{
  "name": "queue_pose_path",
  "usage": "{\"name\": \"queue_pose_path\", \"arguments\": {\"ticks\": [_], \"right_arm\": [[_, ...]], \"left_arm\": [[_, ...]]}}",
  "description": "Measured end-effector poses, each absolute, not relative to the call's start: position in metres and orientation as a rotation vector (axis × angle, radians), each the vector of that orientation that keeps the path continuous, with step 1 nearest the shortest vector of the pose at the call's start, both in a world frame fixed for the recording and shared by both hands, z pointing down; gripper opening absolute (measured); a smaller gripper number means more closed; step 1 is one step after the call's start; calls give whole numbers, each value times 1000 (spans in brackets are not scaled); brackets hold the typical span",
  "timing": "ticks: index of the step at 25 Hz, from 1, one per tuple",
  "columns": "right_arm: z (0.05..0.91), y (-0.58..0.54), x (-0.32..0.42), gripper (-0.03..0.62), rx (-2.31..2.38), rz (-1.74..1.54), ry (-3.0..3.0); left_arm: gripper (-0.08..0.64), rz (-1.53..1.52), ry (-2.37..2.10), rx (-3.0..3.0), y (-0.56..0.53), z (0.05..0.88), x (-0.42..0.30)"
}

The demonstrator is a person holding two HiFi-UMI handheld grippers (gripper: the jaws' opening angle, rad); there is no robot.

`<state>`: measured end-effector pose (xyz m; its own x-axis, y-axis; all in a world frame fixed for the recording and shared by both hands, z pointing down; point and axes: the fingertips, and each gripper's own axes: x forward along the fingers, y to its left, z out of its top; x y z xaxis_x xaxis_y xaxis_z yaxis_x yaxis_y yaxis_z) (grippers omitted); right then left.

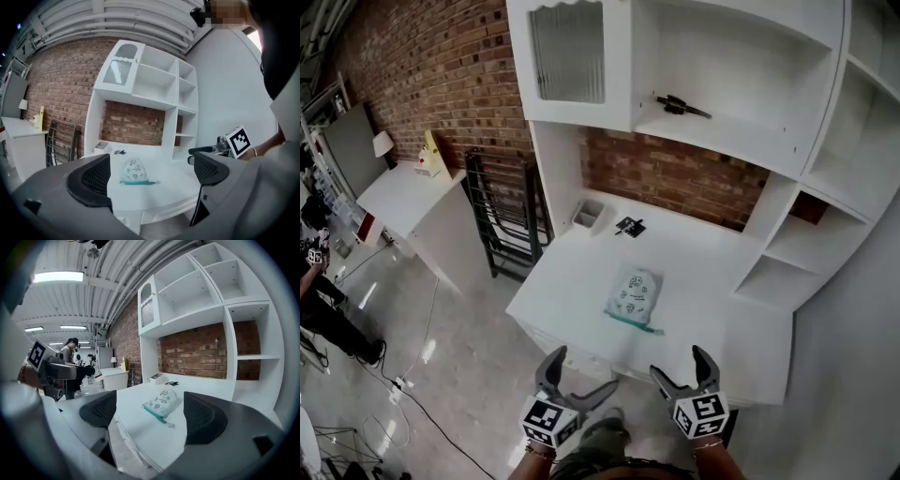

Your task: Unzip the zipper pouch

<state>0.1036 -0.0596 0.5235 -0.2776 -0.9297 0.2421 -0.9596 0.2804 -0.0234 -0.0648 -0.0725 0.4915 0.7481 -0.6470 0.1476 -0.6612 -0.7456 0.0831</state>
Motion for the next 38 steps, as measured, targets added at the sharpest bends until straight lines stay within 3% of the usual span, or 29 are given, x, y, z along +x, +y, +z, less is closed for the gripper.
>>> {"name": "queue_pose_path", "arguments": {"ticks": [13,28,38], "right_arm": [[539,-137,107,433,1755,231,-2283],[569,-165,88,414,1542,143,-2230],[622,-197,76,354,1269,217,-2230]], "left_arm": [[535,138,-1062,2819,-168,492,-74],[526,131,-1103,2763,-174,503,-91],[525,148,-1135,2748,-175,503,-93]]}}
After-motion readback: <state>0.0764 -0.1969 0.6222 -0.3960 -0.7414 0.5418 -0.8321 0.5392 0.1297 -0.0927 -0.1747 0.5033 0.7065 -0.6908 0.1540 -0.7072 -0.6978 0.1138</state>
